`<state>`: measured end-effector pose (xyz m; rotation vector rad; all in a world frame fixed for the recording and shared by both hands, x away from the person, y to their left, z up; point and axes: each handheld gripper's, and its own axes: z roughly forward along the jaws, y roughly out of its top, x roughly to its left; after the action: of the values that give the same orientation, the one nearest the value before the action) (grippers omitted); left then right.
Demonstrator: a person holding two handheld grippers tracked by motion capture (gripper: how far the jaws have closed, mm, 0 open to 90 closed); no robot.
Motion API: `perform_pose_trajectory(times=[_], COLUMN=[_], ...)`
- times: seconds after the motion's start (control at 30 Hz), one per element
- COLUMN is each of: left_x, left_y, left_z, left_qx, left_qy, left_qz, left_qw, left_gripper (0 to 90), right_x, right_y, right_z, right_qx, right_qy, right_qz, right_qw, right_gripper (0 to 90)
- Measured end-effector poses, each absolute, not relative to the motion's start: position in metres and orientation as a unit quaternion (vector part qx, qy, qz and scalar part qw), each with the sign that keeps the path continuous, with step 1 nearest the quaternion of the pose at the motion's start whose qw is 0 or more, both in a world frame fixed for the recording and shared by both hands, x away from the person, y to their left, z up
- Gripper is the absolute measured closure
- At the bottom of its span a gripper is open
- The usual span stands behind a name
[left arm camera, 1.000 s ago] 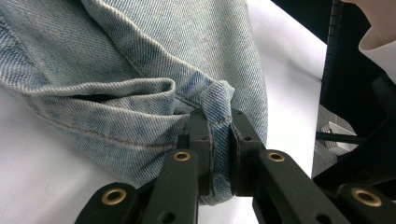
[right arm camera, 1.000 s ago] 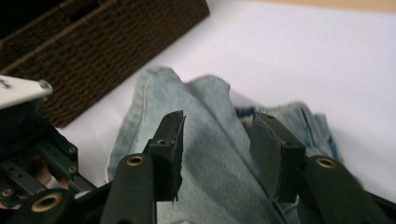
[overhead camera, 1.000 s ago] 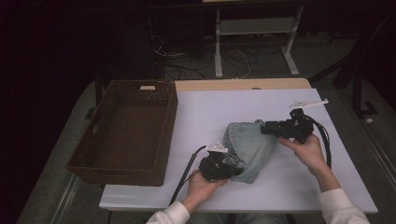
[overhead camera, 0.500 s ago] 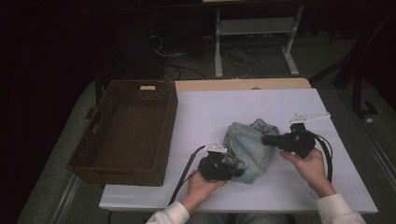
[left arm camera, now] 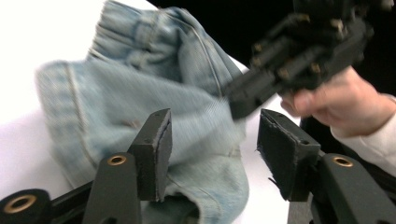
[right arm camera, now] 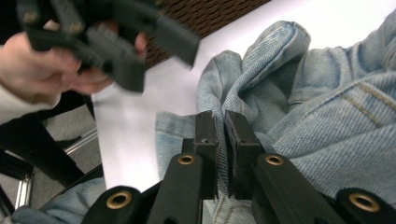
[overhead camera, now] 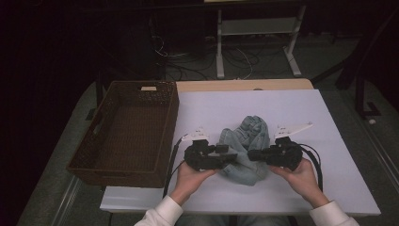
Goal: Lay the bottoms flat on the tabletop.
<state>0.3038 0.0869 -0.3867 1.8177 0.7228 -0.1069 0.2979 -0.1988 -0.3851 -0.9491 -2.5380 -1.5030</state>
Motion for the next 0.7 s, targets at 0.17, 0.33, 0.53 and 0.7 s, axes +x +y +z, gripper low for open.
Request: perform_pose_trajectory(times=[0.17, 0.33, 0.53, 0.7], left_x=[0.313, 0.320, 0.329, 0.335], left_y=[0.089, 0.087, 0.083, 0.077], left_z=[-0.390, -0.401, -0.412, -0.422], left_qx=[0.772, 0.770, 0.763, 0.750], left_qy=[0.318, 0.339, 0.372, 0.398], left_qz=[-0.051, -0.084, -0.107, -0.130], left_qw=[0.548, 0.534, 0.518, 0.512], left_gripper=[39.8, 38.4, 39.5, 50.3], right_x=[0.294, 0.291, 0.289, 0.288], right_y=[-0.190, -0.181, -0.176, -0.174], right_z=[-0.387, -0.388, -0.390, -0.390], right_qx=[-0.291, -0.276, -0.267, -0.262], right_qy=[-0.826, -0.834, -0.840, -0.845], right_qz=[-0.482, -0.476, -0.470, -0.465], right_qw=[0.029, 0.037, 0.044, 0.038], right_gripper=[83.6, 83.9, 84.7, 84.5])
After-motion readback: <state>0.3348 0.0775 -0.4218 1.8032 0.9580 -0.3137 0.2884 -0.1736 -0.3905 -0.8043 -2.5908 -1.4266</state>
